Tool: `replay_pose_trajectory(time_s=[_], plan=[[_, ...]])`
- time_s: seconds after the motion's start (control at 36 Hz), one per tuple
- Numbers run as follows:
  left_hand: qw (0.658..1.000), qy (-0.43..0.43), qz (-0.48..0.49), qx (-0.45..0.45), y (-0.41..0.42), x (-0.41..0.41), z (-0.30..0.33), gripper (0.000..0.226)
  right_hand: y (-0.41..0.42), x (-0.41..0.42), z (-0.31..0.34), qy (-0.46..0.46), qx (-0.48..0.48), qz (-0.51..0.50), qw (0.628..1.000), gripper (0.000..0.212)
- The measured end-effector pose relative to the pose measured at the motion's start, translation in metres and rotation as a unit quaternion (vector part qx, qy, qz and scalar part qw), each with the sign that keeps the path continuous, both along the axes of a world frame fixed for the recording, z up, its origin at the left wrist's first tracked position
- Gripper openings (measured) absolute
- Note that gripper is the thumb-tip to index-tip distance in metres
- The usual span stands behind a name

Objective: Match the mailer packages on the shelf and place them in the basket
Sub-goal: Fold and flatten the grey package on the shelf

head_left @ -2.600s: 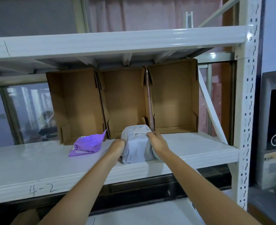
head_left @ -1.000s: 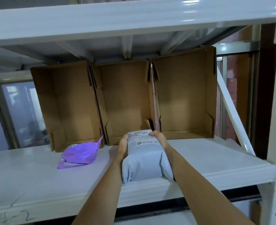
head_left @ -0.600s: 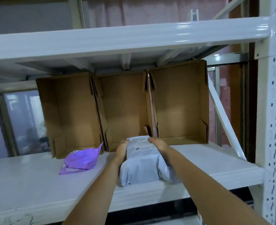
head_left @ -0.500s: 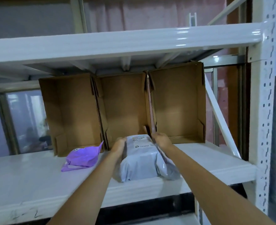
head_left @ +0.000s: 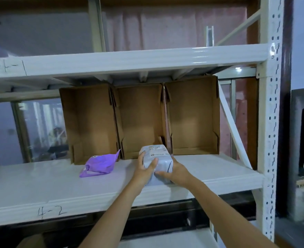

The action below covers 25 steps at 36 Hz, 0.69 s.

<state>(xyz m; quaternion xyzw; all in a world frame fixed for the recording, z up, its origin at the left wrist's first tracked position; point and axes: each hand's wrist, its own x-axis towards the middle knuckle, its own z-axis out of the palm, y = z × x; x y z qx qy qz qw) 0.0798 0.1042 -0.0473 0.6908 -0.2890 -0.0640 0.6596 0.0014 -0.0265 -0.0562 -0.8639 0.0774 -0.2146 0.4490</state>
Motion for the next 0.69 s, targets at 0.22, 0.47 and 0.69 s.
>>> replay_pose_trajectory(time_s=[0.22,0.47,0.69], plan=[[0.988,-0.069,-0.058,0.124,0.018,0.014,-0.008,0.098,-0.008,-0.007,-0.002,0.108,-0.163,-0.031,0.98,0.072],[0.954,-0.124,-0.093,0.255,0.033,0.013,0.004,0.109,-0.005,-0.024,0.002,0.124,-0.177,0.002,0.976,0.069],[0.983,0.129,-0.041,0.12,0.024,0.016,0.046,0.048,0.0,-0.021,0.053,0.016,0.086,-0.019,0.996,0.047]])
